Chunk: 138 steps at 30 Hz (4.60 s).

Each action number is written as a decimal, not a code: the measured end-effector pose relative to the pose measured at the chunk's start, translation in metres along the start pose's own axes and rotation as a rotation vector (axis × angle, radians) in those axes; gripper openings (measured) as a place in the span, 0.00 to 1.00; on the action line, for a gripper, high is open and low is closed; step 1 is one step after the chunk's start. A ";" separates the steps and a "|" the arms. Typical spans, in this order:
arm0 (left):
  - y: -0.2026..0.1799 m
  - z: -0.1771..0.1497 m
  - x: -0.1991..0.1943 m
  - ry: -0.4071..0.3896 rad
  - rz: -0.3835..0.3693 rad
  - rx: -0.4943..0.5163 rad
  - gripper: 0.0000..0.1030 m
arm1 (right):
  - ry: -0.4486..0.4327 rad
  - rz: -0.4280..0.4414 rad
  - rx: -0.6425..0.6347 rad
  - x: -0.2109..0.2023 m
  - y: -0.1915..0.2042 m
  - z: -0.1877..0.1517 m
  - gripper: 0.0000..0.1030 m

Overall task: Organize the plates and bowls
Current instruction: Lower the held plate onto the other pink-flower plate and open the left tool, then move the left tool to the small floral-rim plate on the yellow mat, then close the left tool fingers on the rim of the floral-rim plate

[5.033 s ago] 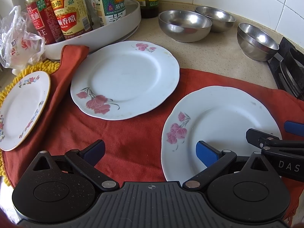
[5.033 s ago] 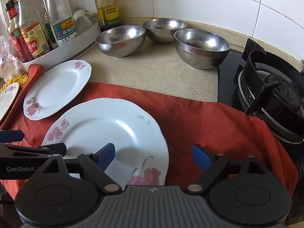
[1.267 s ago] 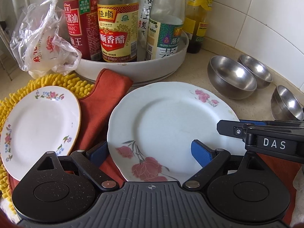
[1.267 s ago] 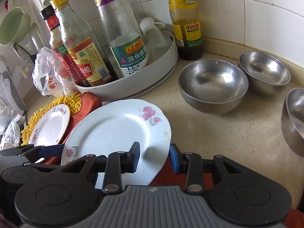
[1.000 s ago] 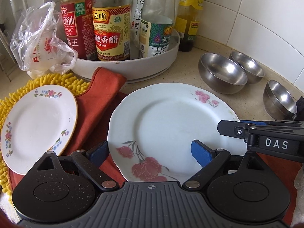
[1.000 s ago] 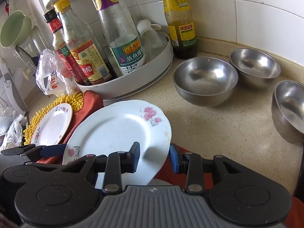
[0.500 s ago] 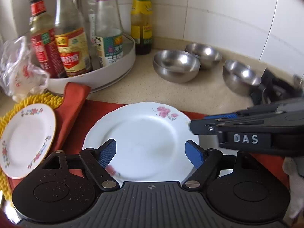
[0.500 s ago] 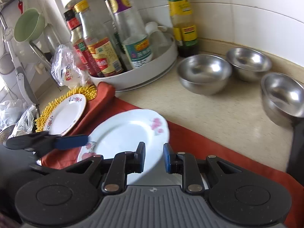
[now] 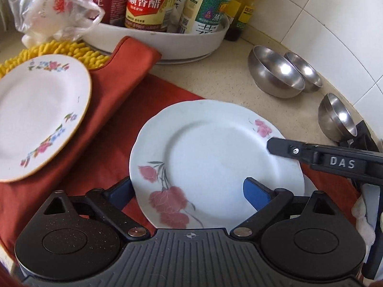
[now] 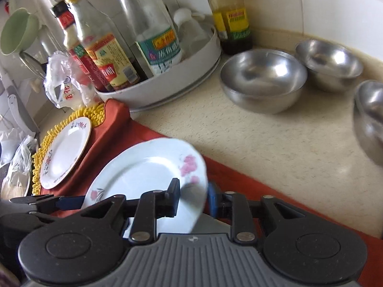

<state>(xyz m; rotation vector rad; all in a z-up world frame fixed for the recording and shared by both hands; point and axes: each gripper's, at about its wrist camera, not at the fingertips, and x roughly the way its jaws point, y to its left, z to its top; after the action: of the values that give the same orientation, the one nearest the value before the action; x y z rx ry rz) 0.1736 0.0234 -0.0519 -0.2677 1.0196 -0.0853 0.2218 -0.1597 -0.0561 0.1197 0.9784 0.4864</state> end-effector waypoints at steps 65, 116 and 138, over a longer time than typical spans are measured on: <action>0.122 -0.001 -0.110 -0.170 0.167 -0.081 0.97 | -0.112 -0.001 -0.113 -0.043 0.087 -0.026 0.40; 0.207 0.055 -0.054 -0.060 0.032 0.026 0.94 | 0.022 0.069 -0.082 0.102 0.191 0.028 0.35; 0.202 0.058 -0.047 -0.051 0.067 0.060 0.95 | 0.037 0.089 -0.024 0.105 0.182 0.027 0.36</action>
<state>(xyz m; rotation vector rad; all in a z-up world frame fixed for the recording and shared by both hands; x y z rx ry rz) 0.1874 0.2376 -0.0371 -0.1799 0.9724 -0.0477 0.2302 0.0517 -0.0647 0.1335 1.0063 0.5838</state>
